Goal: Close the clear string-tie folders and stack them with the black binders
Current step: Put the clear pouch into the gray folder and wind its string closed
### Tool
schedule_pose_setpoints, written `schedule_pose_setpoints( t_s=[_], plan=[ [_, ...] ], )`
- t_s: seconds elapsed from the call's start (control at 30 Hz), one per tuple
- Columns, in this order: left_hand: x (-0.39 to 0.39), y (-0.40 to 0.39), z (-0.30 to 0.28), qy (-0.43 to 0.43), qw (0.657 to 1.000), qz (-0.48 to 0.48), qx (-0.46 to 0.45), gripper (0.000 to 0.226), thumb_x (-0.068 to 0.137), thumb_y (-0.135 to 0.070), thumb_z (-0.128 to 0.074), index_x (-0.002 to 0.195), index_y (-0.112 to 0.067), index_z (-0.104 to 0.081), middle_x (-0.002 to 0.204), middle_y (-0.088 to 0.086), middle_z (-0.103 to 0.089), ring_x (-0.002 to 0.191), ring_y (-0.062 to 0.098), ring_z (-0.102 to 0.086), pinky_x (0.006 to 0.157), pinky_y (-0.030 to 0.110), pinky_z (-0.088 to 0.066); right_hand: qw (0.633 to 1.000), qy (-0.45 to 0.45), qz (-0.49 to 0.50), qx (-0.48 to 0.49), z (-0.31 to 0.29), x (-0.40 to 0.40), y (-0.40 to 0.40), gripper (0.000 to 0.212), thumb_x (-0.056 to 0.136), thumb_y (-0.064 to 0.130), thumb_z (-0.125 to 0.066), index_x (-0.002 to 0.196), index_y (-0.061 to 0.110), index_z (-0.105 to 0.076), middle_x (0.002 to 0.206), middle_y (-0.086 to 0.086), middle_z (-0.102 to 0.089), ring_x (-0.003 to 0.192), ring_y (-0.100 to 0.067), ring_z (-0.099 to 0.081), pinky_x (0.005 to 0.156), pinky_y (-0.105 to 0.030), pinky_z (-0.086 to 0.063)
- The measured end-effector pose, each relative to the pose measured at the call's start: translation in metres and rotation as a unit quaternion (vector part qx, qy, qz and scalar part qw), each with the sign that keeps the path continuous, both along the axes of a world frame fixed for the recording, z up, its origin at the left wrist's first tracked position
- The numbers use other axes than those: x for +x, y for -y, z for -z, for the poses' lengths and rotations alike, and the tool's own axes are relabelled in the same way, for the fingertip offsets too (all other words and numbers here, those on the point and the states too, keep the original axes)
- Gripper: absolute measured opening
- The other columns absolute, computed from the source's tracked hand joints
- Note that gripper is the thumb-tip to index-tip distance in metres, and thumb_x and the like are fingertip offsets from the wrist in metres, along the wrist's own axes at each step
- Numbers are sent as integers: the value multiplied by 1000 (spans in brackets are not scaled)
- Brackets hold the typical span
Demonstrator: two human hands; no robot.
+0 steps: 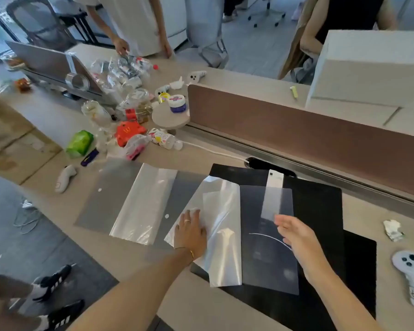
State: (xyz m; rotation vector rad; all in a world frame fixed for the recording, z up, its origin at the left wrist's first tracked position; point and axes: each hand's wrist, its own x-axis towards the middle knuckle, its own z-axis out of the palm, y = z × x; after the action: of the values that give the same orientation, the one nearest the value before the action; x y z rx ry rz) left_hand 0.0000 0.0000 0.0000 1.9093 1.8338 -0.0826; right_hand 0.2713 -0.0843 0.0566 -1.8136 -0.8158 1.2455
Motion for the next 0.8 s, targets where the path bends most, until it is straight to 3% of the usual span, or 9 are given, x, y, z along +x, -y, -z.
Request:
schedule_pose_setpoints(
  t_s=[0.1,0.17,0.27,0.33,0.43,0.53,0.6,0.7,0.8],
  plan=[
    [-24,-20,18,1,999,-48,-14,57,98,-22,-40,154,-22,-32,167,11,-27,156,32,-20,124,44,-25,988,120,54,-83,32,-1,-8,33,97,15,-61,125,32,-60,140,-3,-53,116,-20,-56,97,-39,-49],
    [-35,-28,30,9,997,-74,-27,55,98,-25,-42,152,-20,-36,165,10,-30,154,32,-25,123,45,-27,977,141,84,-136,51,3,-8,46,96,15,-62,139,27,-51,143,-10,-48,108,-22,-55,95,-43,-51],
    [-38,-30,40,41,995,-74,-52,52,101,-26,-39,152,-22,-35,168,11,-23,156,32,-22,121,48,-30,974,78,112,-182,66,3,-14,67,94,13,-64,152,26,-34,138,-9,-56,118,-31,-58,97,-46,-49],
    [-40,-27,46,49,994,-68,-70,52,102,-27,-38,153,-22,-34,171,12,-16,158,32,-14,122,48,-28,969,48,145,-195,74,2,-16,71,89,11,-69,151,26,-36,120,-6,-66,109,-31,-64,97,-49,-51],
    [-38,-22,46,69,993,-72,-68,51,101,-28,-40,151,-21,-38,168,14,-23,156,34,-19,121,49,-30,962,66,172,-200,84,4,-17,47,84,12,-75,129,22,-61,110,-5,-69,101,-28,-67,96,-53,-52],
    [-31,-16,45,113,986,-104,-61,48,97,-30,-43,145,-24,-44,151,8,-41,136,36,-46,109,47,-42,965,59,181,-179,86,-2,-17,19,88,11,-72,98,27,-71,111,-2,-71,102,-24,-67,100,-51,-51],
    [-23,-7,45,136,982,-111,-72,54,95,-40,-38,148,-32,-40,154,5,-41,128,34,-52,108,47,-45,965,49,198,-161,88,-5,-17,17,92,8,-66,97,24,-72,105,-4,-73,95,-23,-69,98,-50,-53],
    [1,10,42,154,979,-93,-92,59,103,-49,-36,159,-34,-26,162,1,-37,143,30,-42,122,47,-35,966,20,214,-145,86,-6,-18,18,98,6,-57,105,14,-70,96,-10,-74,90,-26,-72,99,-49,-51],
    [23,18,36,184,967,-129,-119,75,102,-58,-40,165,-31,-9,155,4,-41,139,28,-47,119,43,-39,968,-5,210,-135,80,-8,-15,18,101,10,-54,109,17,-69,97,-10,-76,93,-25,-71,99,-48,-49]
  ],
)
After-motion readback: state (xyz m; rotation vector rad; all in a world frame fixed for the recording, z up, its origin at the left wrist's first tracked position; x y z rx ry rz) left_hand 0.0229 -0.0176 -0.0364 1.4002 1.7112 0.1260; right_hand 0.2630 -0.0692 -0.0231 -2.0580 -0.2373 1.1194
